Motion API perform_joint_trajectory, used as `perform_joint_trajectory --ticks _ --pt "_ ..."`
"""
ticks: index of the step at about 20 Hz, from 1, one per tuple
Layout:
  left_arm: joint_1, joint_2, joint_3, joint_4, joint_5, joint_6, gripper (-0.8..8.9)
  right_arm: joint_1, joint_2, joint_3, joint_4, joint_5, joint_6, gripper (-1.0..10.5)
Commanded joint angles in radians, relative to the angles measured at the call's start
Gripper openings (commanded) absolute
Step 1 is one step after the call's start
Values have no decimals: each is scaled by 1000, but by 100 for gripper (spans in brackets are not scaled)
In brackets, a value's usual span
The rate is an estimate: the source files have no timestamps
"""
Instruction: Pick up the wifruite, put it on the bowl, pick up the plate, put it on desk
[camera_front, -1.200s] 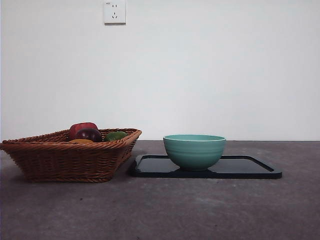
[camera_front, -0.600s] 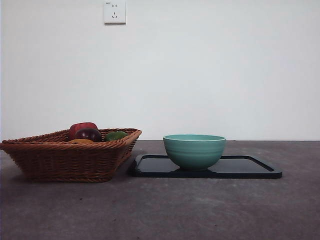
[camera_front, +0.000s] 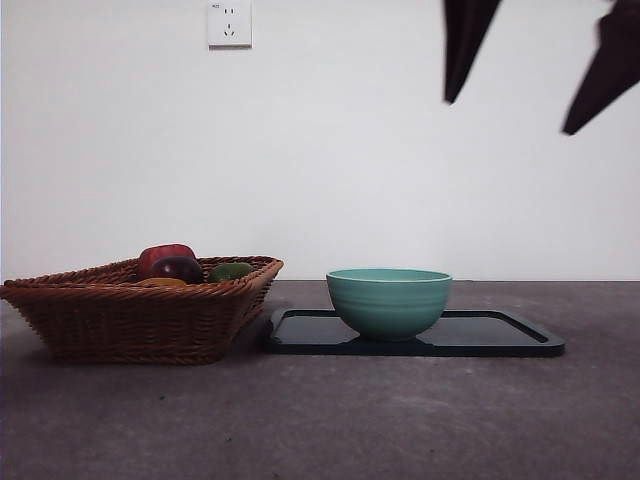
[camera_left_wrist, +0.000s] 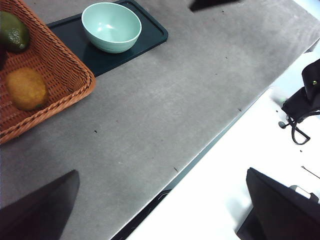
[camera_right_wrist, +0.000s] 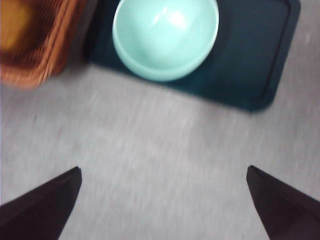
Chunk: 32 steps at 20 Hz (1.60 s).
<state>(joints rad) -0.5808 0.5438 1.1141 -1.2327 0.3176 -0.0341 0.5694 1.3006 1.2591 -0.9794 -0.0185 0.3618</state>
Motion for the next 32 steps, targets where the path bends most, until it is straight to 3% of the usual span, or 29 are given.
perform_joint_trajectory --ticks 1,9,19,22,26,32 --pt "-6 3 11 11 5 19 535 -50 136 132 -8 -36 -67 610" --pt "-6 3 11 25 6 19 534 -169 518 457 -100 -45 -155 610" --pt "-6 3 11 26 5 19 534 -195 777 504 -58 -98 -193 609" --pt "-6 3 11 25 6 19 535 -195 800 504 -29 -117 -190 486" --pt "-6 3 11 26 5 19 534 -197 800 504 -9 -142 -179 192" --pt "-6 3 11 26 5 19 535 -201 800 504 -8 -142 -180 9"
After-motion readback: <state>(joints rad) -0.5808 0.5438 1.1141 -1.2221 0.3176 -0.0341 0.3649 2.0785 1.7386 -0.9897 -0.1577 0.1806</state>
